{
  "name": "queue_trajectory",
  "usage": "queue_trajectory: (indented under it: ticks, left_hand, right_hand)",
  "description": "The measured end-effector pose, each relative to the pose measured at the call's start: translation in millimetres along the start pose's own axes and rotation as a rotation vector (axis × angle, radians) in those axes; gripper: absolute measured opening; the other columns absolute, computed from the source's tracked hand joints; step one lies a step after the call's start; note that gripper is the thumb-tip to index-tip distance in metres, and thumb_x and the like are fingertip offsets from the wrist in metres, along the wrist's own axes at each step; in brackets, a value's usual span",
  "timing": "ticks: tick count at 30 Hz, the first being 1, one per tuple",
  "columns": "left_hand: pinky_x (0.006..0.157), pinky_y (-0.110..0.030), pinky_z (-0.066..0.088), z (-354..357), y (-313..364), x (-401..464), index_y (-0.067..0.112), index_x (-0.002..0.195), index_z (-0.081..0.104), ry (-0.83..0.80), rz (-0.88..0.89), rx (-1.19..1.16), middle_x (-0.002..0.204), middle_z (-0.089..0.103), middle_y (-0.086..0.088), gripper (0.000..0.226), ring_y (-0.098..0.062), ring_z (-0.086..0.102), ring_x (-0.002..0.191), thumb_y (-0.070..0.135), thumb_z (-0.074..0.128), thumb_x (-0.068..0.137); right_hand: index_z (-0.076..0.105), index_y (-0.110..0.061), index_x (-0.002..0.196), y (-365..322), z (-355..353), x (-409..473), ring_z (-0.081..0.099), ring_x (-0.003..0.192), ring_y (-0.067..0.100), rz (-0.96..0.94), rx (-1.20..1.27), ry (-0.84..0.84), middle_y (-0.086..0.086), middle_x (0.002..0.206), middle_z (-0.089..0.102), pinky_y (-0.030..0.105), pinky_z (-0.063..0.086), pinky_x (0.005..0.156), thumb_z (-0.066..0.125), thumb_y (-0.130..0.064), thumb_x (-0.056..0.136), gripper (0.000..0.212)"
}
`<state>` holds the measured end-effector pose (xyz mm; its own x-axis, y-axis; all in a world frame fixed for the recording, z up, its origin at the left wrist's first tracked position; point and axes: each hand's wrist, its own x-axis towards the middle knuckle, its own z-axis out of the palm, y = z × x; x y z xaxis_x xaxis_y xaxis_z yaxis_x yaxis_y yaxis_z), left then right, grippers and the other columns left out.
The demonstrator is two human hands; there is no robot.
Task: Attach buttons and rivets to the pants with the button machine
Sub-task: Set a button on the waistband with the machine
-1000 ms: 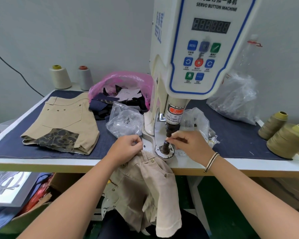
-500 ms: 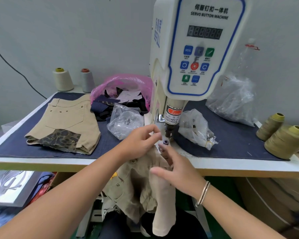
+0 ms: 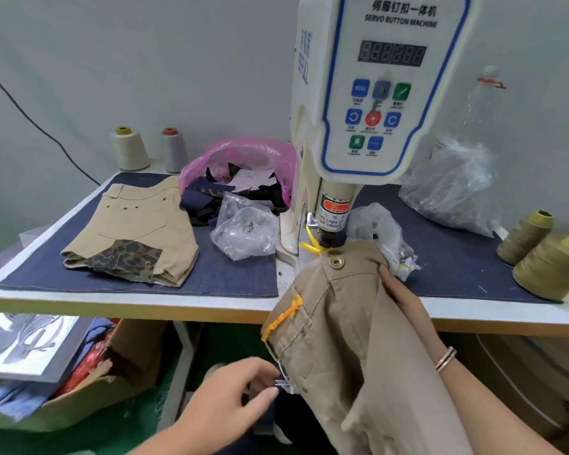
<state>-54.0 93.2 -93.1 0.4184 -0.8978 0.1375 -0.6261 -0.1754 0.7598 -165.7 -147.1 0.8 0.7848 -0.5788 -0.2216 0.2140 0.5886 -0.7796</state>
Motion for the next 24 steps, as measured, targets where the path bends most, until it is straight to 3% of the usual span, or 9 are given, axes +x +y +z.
queue_trajectory:
  ticks: [2,5,9,13,16,17,19,21,24]
  left_hand:
    - [0.081,-0.01,0.047,14,5,2,0.052,0.106,0.057,0.002,-0.041,-0.08,0.106,0.06,0.034,0.027,0.008,0.059,0.098,0.059,0.053,0.08]
    - [0.086,-0.009,0.043,29,16,15,0.052,0.105,0.057,0.012,-0.025,-0.134,0.108,0.058,0.035,0.028,0.007,0.056,0.105,0.06,0.057,0.079]
    - [0.078,-0.023,0.043,35,34,30,0.039,0.077,0.057,0.049,-0.004,-0.231,0.081,0.059,0.021,0.016,0.0,0.055,0.083,0.052,0.065,0.074]
    - [0.06,-0.016,0.035,7,47,33,0.032,0.071,0.058,0.035,0.049,-0.538,0.066,0.052,0.014,0.013,0.001,0.046,0.064,0.039,0.066,0.078]
    - [0.057,-0.013,0.04,-31,55,45,0.018,0.075,0.064,0.012,0.017,-0.746,0.065,0.059,0.009,0.013,-0.002,0.053,0.061,0.03,0.071,0.075]
    - [0.058,-0.012,0.042,-42,59,51,0.016,0.075,0.066,-0.026,0.005,-0.775,0.068,0.062,0.007,0.011,-0.003,0.056,0.063,0.026,0.071,0.074]
    - [0.062,-0.013,0.043,-56,69,65,0.017,0.074,0.071,-0.116,-0.003,-0.759,0.071,0.064,0.003,0.006,-0.005,0.057,0.066,0.022,0.071,0.071]
    - [0.064,-0.012,0.042,-61,80,76,0.015,0.076,0.072,-0.2,0.014,-0.712,0.071,0.065,0.004,0.006,-0.004,0.057,0.066,0.015,0.067,0.073]
    - [0.064,-0.009,0.042,-68,99,91,0.006,0.082,0.067,-0.321,0.046,-0.656,0.067,0.065,0.01,0.011,0.001,0.057,0.064,0.004,0.058,0.076]
  right_hand:
    - [0.08,-0.021,0.079,2,2,-3,0.07,0.091,0.007,-0.004,0.048,-0.034,-0.002,0.098,0.074,0.018,0.056,0.067,0.057,-0.028,0.075,0.024]
    - [0.08,-0.022,0.073,2,7,-11,0.071,0.085,0.006,-0.025,0.071,-0.045,-0.003,0.092,0.075,0.017,0.055,0.06,0.052,-0.025,0.08,0.029]
    - [0.079,-0.016,0.069,0,6,-25,0.072,0.078,0.011,-0.035,0.053,-0.034,0.002,0.086,0.075,0.019,0.055,0.054,0.057,-0.023,0.078,0.024]
    - [0.079,-0.013,0.087,-12,-19,-46,0.071,0.089,0.018,-0.077,-0.007,-0.031,0.007,0.097,0.074,0.025,0.057,0.063,0.055,-0.024,0.076,0.029]
    - [0.071,-0.018,0.111,-21,-45,-49,0.068,0.099,0.023,-0.156,-0.255,0.106,0.008,0.111,0.07,0.029,0.056,0.071,0.055,-0.015,0.083,0.032]
    - [0.06,-0.024,0.124,-21,-50,-48,0.063,0.106,0.021,-0.202,-0.393,0.173,0.005,0.123,0.063,0.03,0.053,0.077,0.055,-0.009,0.087,0.041]
    - [0.038,-0.033,0.138,-18,-47,-47,0.048,0.122,0.01,-0.397,-0.745,0.221,-0.006,0.139,0.045,0.019,0.043,0.089,0.056,-0.002,0.09,0.061]
    - [0.04,-0.028,0.138,-11,-32,-47,0.04,0.129,0.003,-0.58,-1.009,-0.003,-0.013,0.14,0.044,0.012,0.035,0.101,0.059,-0.006,0.09,0.056]
    - [0.058,-0.018,0.123,-2,1,-47,0.048,0.124,0.008,-0.47,-1.018,-0.404,-0.005,0.126,0.059,0.019,0.034,0.105,0.052,-0.016,0.09,0.034]
